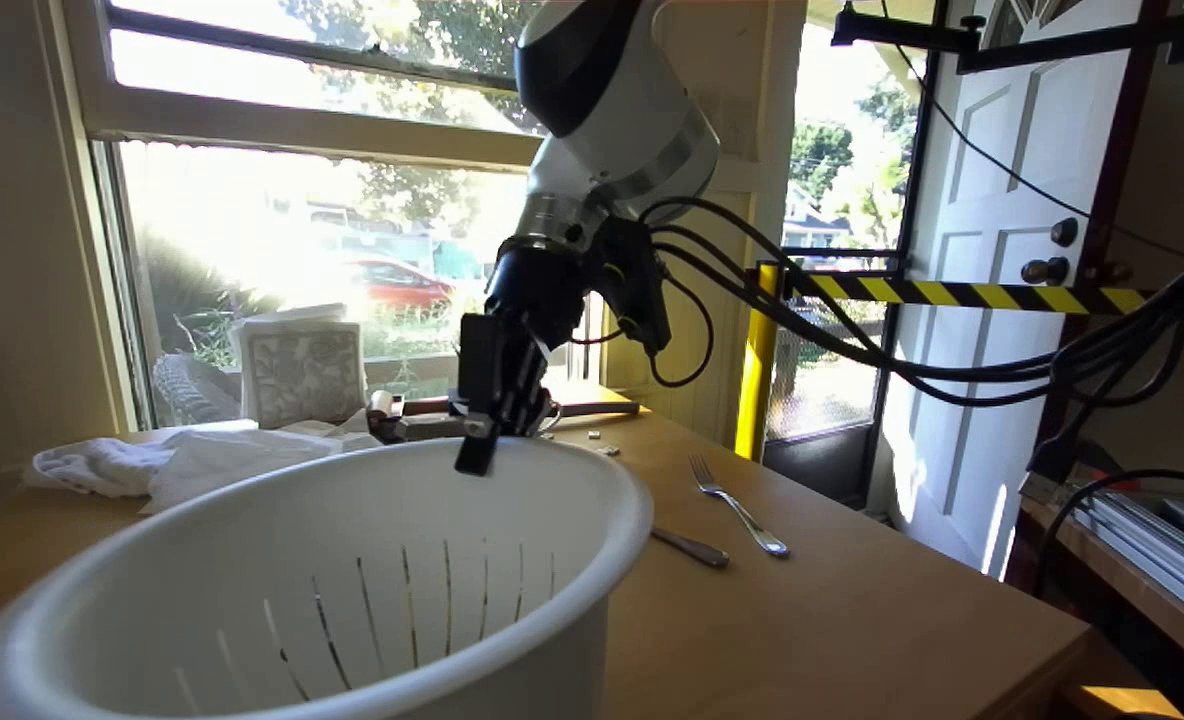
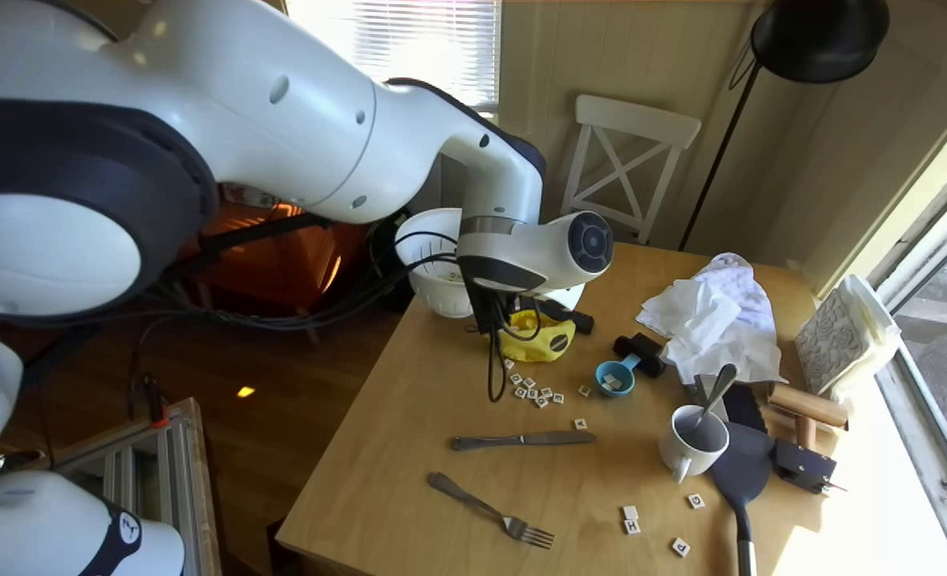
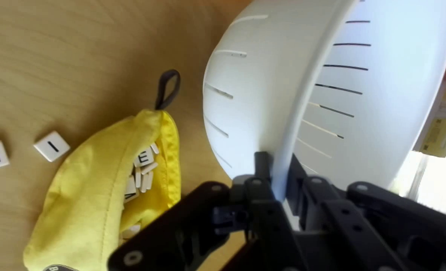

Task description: Move the white colander forwards.

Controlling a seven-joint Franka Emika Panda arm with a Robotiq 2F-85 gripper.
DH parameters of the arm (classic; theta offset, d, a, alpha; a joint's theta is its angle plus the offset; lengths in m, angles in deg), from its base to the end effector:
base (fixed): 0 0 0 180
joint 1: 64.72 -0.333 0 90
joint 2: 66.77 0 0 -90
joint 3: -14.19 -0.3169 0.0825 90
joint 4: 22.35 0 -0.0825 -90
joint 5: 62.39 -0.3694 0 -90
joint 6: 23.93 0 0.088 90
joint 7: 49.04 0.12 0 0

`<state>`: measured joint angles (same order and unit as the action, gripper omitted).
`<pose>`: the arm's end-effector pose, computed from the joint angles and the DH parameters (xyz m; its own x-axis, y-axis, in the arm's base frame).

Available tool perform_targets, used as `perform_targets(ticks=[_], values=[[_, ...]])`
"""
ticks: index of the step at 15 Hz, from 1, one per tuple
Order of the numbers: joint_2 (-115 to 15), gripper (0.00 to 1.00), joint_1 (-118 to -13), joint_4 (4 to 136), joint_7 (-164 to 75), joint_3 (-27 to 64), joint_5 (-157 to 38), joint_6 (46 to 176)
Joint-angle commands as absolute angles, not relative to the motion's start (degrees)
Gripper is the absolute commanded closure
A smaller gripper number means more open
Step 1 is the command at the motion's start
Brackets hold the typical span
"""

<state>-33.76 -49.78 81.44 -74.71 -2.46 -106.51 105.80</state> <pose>0.6375 0.0312 0.2355 0.9945 -0.1045 -0.0105 -0.0852 -0.7443 -0.6623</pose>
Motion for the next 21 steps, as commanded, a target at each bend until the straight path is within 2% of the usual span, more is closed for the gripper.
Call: perform_targets(ticks=[1,14,15,16,21], values=[[-38.9,0.96,-52.8,87.0,-76.8,1.8,-106.4,104.6],[-42.6,0.96,-56.8,92.6,-83.1,5.3,-106.3,106.4],[-42.6,0.61,-57.0,92.7,-83.2,5.4,-106.4,106.8],[-42.6,0.60,-57.2,92.8,-83.3,5.5,-106.7,107.6],[-43.0,0.27,-58.1,93.7,-82.4,6.0,-107.2,113.4]])
